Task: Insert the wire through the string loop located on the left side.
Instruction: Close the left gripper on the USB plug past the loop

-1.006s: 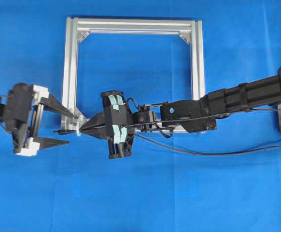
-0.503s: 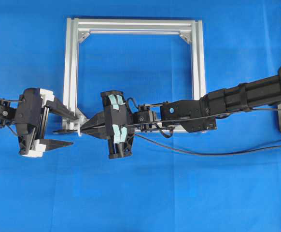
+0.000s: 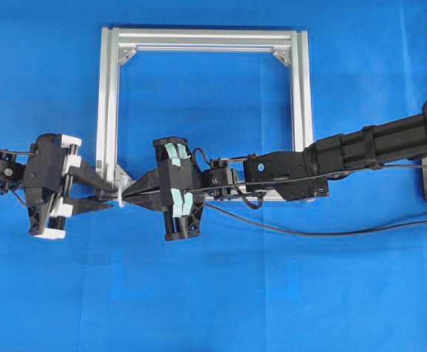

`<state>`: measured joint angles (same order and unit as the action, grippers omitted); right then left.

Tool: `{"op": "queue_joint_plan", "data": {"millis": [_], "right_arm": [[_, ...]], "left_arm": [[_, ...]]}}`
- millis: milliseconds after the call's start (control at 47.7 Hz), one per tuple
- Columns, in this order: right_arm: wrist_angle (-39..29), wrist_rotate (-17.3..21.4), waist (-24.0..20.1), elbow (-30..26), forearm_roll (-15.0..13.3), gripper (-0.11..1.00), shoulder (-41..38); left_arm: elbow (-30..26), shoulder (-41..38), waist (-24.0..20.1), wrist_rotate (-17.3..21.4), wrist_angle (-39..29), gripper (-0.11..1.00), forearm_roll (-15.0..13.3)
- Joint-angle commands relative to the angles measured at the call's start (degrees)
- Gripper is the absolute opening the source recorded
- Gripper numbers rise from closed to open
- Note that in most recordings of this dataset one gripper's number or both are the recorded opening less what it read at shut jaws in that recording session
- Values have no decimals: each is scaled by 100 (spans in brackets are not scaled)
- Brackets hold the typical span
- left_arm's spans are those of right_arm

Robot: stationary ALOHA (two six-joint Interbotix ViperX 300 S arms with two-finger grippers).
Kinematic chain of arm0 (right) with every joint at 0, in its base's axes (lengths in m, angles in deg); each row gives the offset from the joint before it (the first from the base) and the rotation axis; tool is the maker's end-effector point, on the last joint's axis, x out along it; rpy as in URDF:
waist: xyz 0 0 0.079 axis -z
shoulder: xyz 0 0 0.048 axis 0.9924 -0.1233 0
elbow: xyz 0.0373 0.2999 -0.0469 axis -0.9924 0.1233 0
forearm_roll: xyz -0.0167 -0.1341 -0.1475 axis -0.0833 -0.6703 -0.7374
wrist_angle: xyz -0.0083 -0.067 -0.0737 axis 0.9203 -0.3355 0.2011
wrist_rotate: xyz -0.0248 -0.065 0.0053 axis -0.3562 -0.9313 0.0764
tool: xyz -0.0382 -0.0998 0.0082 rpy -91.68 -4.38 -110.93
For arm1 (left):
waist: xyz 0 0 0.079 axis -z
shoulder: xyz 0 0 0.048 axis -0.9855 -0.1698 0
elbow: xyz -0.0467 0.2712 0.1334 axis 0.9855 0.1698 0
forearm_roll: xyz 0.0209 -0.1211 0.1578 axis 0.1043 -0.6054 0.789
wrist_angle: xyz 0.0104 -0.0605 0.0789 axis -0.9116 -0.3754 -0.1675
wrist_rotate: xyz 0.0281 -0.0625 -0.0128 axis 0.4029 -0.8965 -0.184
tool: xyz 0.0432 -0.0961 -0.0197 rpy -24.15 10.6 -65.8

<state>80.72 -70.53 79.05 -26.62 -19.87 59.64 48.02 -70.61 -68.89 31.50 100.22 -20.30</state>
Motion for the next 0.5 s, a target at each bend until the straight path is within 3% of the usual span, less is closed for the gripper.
{"op": "queue_joint_plan", "data": {"millis": [0,63,482], "right_arm": [[26,0,0,-114,0,0,132],[26,9,0,-114,0,0,132],[-26,9,0,-141,-26,1,141]], "left_arm": [[-79,35,-26,9,53,13,0],[-79,35,-26,9,53,4,0],[-123,35,-123,9,44,5,-18]]}}
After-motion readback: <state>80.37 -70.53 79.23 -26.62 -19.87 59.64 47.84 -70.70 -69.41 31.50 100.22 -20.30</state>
